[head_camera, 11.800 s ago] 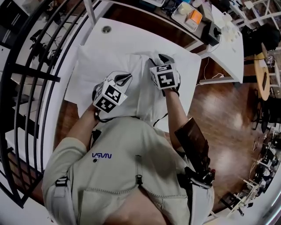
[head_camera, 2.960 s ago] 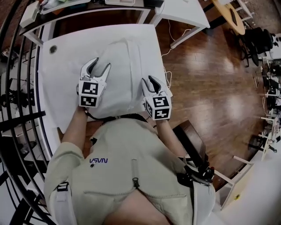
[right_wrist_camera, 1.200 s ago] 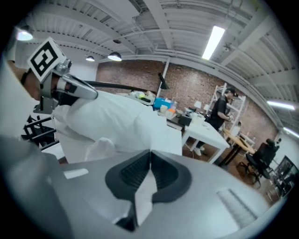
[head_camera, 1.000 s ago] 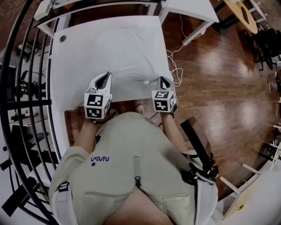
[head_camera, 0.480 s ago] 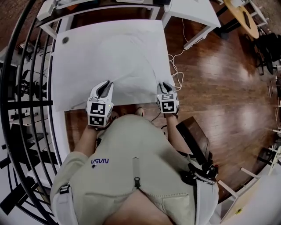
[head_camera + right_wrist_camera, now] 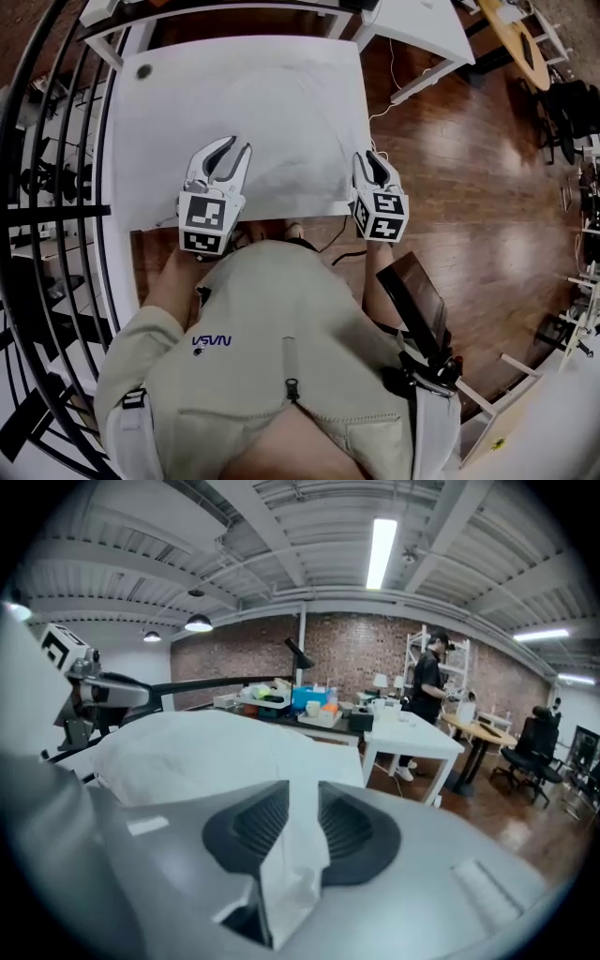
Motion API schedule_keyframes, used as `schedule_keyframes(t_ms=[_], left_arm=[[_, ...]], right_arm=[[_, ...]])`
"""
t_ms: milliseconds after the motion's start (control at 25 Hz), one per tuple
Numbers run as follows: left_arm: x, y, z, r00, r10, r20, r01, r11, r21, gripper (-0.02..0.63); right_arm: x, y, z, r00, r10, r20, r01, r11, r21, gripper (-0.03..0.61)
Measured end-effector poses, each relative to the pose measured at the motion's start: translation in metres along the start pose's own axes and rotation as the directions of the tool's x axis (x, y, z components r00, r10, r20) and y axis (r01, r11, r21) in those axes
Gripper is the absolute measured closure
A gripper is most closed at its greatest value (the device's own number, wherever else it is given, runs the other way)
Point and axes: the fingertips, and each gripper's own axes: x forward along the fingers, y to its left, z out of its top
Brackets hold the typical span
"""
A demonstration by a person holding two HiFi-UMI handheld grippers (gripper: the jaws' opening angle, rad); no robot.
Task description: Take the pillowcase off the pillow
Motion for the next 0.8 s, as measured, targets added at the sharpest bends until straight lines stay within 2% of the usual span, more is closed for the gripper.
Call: schedule_keyframes(t_ms=[120,280,480,560,640,720,800], left_arm=[[0.010,0.014,0.002,1.000,-0.007,-0.026,0.008,0.999,0.040,0.489],[0.037,0.027,0.009,0.998,0.011,-0.063,-0.007,0.997,0.075,0.461],[0.101,0.039,0.008,0.982,0.048,-0.181,-0.027,0.992,0.120,0.347],[0.131,0.045,-0.013,0.957,0.066,-0.283,-0.031,0.991,0.128,0.305],[0.153,0.046,-0.044,0.906,0.053,-0.421,-0.013,0.995,0.096,0.284],[0.163,0.042,-0.065,0.868,0.003,-0.497,0.013,1.000,0.028,0.311],[0.159,0.033,-0.072,0.855,-0.050,-0.515,0.041,0.999,-0.030,0.374]], right_arm=[[0.001,0.009,0.011,1.000,0.002,0.028,-0.003,1.000,0.017,0.488],[0.019,0.015,0.016,0.998,0.055,0.039,-0.056,0.998,0.023,0.488],[0.059,0.007,0.045,0.986,0.155,0.061,-0.155,0.988,-0.009,0.488],[0.078,0.006,0.060,0.977,0.200,0.072,-0.198,0.980,-0.033,0.488],[0.094,0.006,0.074,0.968,0.240,0.080,-0.236,0.970,-0.056,0.488],[0.109,0.006,0.085,0.960,0.270,0.082,-0.264,0.962,-0.070,0.488],[0.123,0.008,0.086,0.955,0.287,0.069,-0.283,0.957,-0.066,0.488]])
